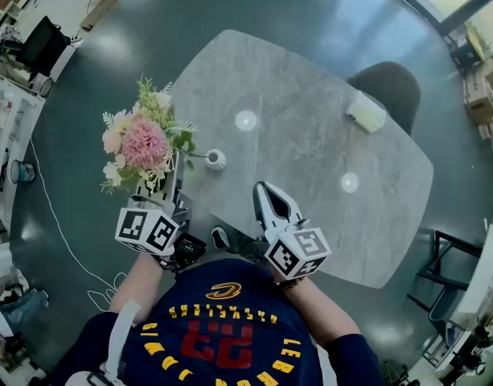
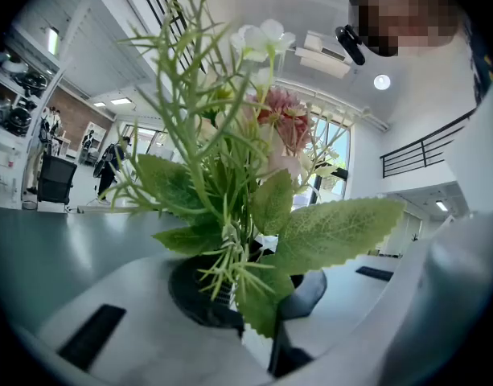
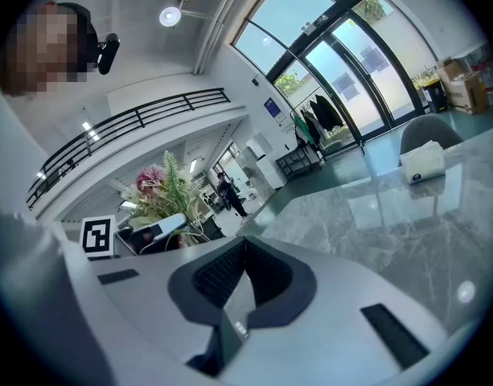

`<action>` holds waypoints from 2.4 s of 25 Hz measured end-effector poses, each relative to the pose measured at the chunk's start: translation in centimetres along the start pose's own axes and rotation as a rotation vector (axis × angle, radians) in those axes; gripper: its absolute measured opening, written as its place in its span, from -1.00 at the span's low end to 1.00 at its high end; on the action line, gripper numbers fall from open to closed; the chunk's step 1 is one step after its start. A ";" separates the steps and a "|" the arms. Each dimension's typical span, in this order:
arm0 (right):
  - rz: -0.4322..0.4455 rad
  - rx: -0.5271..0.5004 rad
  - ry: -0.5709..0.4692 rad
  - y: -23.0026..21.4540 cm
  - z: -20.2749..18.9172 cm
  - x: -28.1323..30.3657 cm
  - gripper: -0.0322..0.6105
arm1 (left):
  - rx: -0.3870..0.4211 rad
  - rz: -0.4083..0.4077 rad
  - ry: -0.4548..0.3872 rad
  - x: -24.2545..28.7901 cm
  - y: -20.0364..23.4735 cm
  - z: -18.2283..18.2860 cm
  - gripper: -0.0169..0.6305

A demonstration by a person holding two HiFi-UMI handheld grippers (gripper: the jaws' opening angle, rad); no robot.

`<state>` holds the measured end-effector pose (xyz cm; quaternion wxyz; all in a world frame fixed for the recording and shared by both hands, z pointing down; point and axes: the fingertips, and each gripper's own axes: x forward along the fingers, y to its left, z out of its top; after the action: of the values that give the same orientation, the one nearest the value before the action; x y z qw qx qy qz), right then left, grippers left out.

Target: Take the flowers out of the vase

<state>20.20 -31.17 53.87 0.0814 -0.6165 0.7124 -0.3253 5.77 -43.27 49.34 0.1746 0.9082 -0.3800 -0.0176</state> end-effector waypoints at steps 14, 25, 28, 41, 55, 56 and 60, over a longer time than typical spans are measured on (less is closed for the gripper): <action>0.015 -0.050 -0.024 1.3 0.8 -1.1 -0.88 | -0.070 0.001 -0.095 -2.9 -1.3 3.9 -0.80; 0.022 -0.095 -0.047 6.4 -0.6 -0.4 -0.88 | -0.128 0.006 -0.161 -8.2 2.3 7.5 -0.80; 0.029 -0.117 -0.054 6.6 0.0 -0.9 -0.88 | -0.134 0.008 -0.183 -8.7 1.8 8.5 -0.80; 0.044 -0.167 -0.093 6.1 2.1 -2.2 -0.88 | -0.165 -0.007 -0.220 -9.2 0.0 9.4 -0.80; 0.085 -0.189 -0.079 6.6 1.8 -1.7 -0.88 | -0.166 -0.008 -0.204 -9.0 -0.2 9.3 -0.80; 0.089 -0.191 -0.080 6.7 1.8 -1.7 -0.88 | -0.167 -0.009 -0.203 -9.0 -0.3 9.2 -0.80; 0.092 -0.191 -0.090 6.6 2.1 -1.8 -0.88 | -0.168 -0.009 -0.202 -8.8 -0.4 9.2 -0.80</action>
<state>16.23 -30.05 48.01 0.0690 -0.6022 0.7632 -0.2238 -1.74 -39.66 39.69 0.2107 0.8857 -0.3888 -0.1414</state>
